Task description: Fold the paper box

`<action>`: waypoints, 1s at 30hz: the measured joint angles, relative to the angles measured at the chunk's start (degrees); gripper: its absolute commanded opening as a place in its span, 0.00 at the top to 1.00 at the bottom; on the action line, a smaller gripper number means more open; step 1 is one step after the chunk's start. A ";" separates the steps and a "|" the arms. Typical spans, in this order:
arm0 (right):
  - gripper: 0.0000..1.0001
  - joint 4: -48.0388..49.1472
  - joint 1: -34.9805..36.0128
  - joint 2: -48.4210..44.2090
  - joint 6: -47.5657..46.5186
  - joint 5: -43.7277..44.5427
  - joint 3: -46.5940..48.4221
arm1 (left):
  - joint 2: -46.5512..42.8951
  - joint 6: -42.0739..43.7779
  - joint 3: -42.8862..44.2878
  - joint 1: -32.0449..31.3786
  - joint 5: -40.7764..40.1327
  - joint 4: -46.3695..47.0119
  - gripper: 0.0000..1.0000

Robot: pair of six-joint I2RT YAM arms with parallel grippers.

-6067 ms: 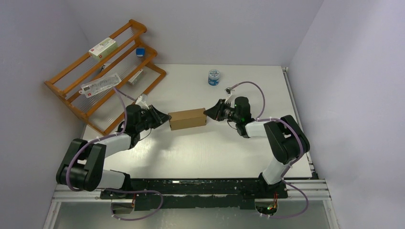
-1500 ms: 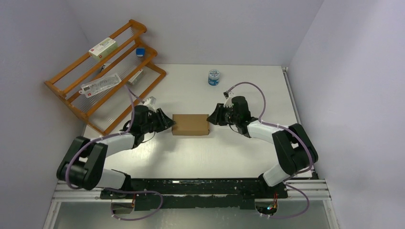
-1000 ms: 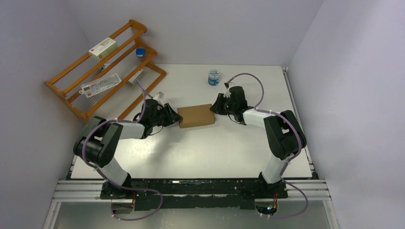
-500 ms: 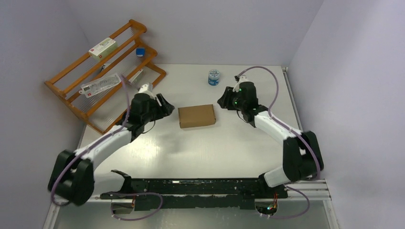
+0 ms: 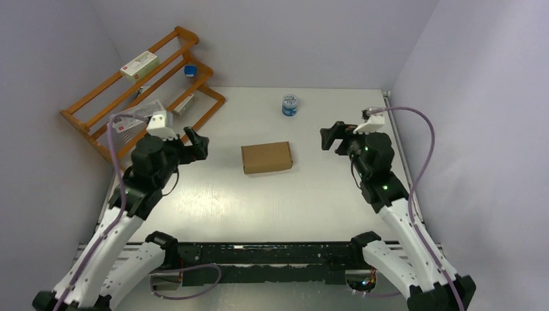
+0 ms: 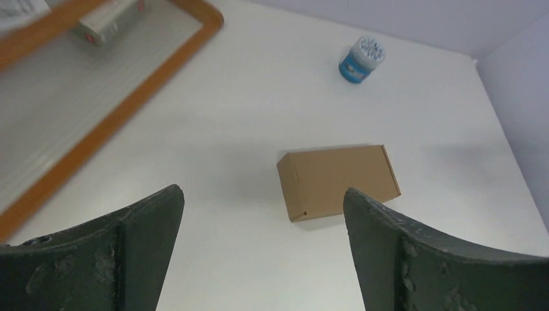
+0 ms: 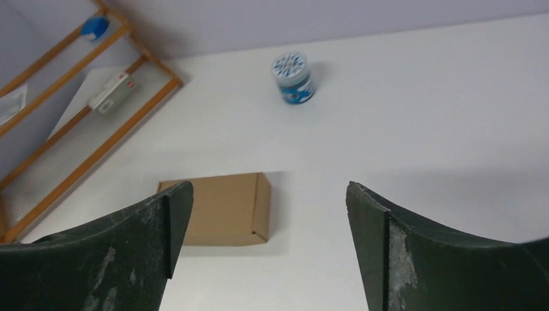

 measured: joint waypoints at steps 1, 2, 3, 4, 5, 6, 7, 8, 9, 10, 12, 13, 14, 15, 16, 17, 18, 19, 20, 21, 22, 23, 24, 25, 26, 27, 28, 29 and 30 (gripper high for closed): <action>0.00 -0.48 0.00 -2.25 0.13 1.64 -0.46 | -1.90 1.18 0.31 0.00 -0.37 -0.87 0.02; 0.00 -1.16 0.00 -4.28 0.26 3.23 -0.87 | -4.15 2.43 0.59 0.02 -0.70 -1.60 0.02; 0.00 -1.88 0.00 -5.75 0.17 4.44 -1.09 | -6.67 3.69 0.79 0.04 -0.90 -1.95 0.02; 0.00 -2.89 0.00 -7.39 0.28 5.86 -1.27 | -8.72 4.61 0.90 0.04 -1.03 -2.12 0.02; 0.00 -3.76 -0.02 -8.79 0.35 7.21 -1.40 | -11.41 5.64 0.90 0.04 -1.49 -2.10 0.02; 0.00 -4.66 -0.02 -10.12 0.39 8.52 -1.53 | -13.57 6.49 0.90 0.04 -2.10 -2.21 0.02; 0.00 -5.40 -0.02 -11.32 0.39 9.66 -1.73 | -15.87 7.08 0.87 0.04 -2.71 -2.16 0.02; 0.00 -6.10 -0.02 -12.68 0.37 10.86 -2.08 | -18.56 7.80 0.68 0.04 -3.61 -1.97 0.02; 0.00 -6.62 -0.02 -13.75 0.39 11.76 -2.47 | -20.55 8.24 0.39 0.04 -4.35 -1.86 0.02; 0.00 -7.32 -0.02 -15.19 0.39 12.85 -2.95 | -23.10 8.70 -0.52 0.04 -5.35 -1.29 0.02; 0.00 -8.94 -0.04 -17.51 0.37 14.49 -3.58 | -26.58 9.07 -2.62 0.04 -7.19 -1.16 0.02; 0.00 -9.62 -0.04 -18.58 0.28 14.88 -3.76 | -27.63 9.18 -3.52 0.04 -7.93 -1.33 0.02; 0.00 -10.01 -0.04 -19.45 0.07 15.10 -3.96 | -28.52 9.25 -4.52 0.04 -8.79 -1.60 0.02; 0.00 -10.10 -0.04 -20.48 -0.22 15.17 -4.35 | -29.07 9.27 -5.38 0.04 -9.70 -2.03 0.02; 0.00 -10.23 -0.04 -21.14 -0.39 15.17 -4.68 | -29.38 9.29 -5.97 0.04 -10.40 -2.40 0.02; 0.00 -10.23 -0.02 -21.92 -0.59 15.13 -5.25 | -29.57 9.33 -6.38 0.04 -11.02 -2.75 0.02; 0.00 -10.27 -0.02 -22.67 -0.79 15.10 -5.79 | -29.79 9.46 -6.73 0.04 -11.74 -3.10 0.02; 0.00 -10.25 -0.04 -23.32 -0.92 15.08 -6.34 | -30.01 9.49 -6.99 0.04 -12.46 -3.48 0.02; 0.00 -10.27 -0.04 -23.78 -1.01 15.08 -6.69 | -30.16 9.49 -7.04 0.04 -13.03 -3.78 0.02; 0.00 -10.25 -0.04 -24.28 -1.22 15.06 -7.06 | -30.27 9.49 -7.04 0.04 -13.62 -3.96 0.02; 0.00 -10.25 -0.04 -24.70 -1.42 15.02 -7.30 | -30.38 9.49 -7.06 0.04 -14.05 -4.00 0.02; 0.00 -10.25 -0.04 -24.96 -1.53 14.91 -7.34 | -30.47 9.51 -7.06 0.04 -14.56 -4.02 0.02; 0.00 -10.21 -0.04 -25.09 -1.66 14.86 -7.34 | -30.49 9.51 -7.06 0.07 -14.91 -4.00 0.02; 0.00 -10.23 -0.02 -25.18 -1.79 14.75 -7.34 | -30.47 9.53 -7.06 0.11 -15.15 -4.02 0.02; 0.00 -10.21 -0.04 -25.18 -1.86 14.62 -7.34 | -30.47 9.57 -7.10 0.24 -15.32 -4.00 0.02; 0.00 -10.23 -0.04 -25.14 -1.90 14.47 -7.34 | -30.45 9.64 -7.13 0.50 -15.39 -4.02 0.02; 0.00 -10.21 -0.04 -25.07 -1.97 14.38 -7.34 | -30.38 9.68 -7.15 0.81 -15.43 -4.00 0.02; 0.00 -10.21 -0.04 -25.00 -2.05 14.23 -7.34 | -30.27 9.70 -7.17 1.22 -15.43 -4.00 0.02; 0.00 -10.21 -0.02 -24.94 -2.12 14.08 -7.34 | -30.12 9.73 -7.23 1.68 -15.43 -3.96 0.02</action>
